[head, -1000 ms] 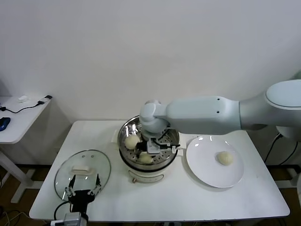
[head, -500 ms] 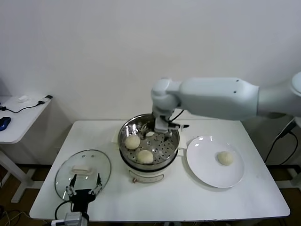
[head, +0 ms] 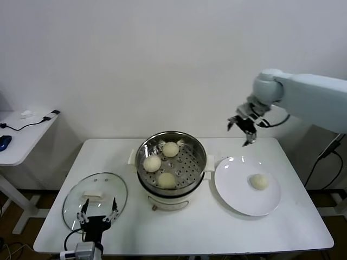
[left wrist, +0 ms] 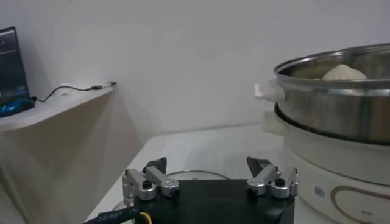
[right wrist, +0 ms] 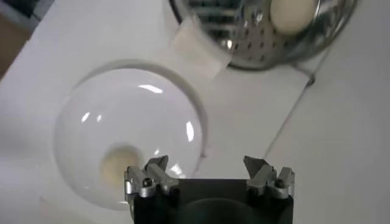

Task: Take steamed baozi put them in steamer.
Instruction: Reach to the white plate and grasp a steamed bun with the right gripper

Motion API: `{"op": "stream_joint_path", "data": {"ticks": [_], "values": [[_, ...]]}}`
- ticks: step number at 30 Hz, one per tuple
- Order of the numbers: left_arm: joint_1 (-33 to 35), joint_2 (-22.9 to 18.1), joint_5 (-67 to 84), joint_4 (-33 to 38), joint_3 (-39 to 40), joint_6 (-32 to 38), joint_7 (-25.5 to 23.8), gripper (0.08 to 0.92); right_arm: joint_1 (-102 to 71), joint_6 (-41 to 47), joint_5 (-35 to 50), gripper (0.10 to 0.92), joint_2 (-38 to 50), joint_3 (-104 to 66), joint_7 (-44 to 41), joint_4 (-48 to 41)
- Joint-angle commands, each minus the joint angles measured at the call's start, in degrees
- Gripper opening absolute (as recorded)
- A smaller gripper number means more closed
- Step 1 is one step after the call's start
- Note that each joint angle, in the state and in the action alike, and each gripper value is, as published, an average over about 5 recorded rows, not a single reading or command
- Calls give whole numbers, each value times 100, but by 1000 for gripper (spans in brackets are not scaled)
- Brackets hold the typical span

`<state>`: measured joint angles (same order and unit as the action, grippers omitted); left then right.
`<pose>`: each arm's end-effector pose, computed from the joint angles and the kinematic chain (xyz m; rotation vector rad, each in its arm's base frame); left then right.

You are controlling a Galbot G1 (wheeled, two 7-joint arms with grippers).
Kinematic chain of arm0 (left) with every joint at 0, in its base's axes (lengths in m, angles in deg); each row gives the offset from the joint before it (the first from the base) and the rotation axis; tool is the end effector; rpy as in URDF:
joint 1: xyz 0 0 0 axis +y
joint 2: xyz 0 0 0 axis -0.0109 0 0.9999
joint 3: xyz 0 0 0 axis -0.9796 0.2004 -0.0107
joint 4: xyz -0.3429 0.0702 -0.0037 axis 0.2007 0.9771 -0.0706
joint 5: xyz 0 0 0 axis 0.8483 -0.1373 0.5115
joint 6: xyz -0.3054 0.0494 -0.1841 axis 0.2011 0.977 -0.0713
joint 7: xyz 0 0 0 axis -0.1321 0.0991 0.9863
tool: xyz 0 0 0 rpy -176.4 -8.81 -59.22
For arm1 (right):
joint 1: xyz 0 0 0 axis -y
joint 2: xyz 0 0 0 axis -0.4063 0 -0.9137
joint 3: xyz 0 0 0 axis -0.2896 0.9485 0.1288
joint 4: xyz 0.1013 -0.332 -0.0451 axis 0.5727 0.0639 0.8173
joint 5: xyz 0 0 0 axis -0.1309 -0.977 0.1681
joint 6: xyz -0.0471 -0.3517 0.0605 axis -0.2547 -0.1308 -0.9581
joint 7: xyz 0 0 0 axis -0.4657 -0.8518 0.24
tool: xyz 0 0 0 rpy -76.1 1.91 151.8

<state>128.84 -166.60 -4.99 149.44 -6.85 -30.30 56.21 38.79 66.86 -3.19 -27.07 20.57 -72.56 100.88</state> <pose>0.1391 0.0202 -0.3307 0.2477 -2.8354 -0.2315 0.5637 -0.1216 -0.0385 1.4332 -1.1810 1.6447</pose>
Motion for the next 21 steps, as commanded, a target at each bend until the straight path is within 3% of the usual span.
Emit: {"op": "stream_joint_path", "data": {"ticks": [1,21], "values": [[16,0,3,-15,-18,-3,-1,823,-1416,983,155,823,1280,-483,81,-259],[63,-45,-22,-92,-63,30,7,823,-3292,935,-562,823,551,-2034,233,-1565]]}}
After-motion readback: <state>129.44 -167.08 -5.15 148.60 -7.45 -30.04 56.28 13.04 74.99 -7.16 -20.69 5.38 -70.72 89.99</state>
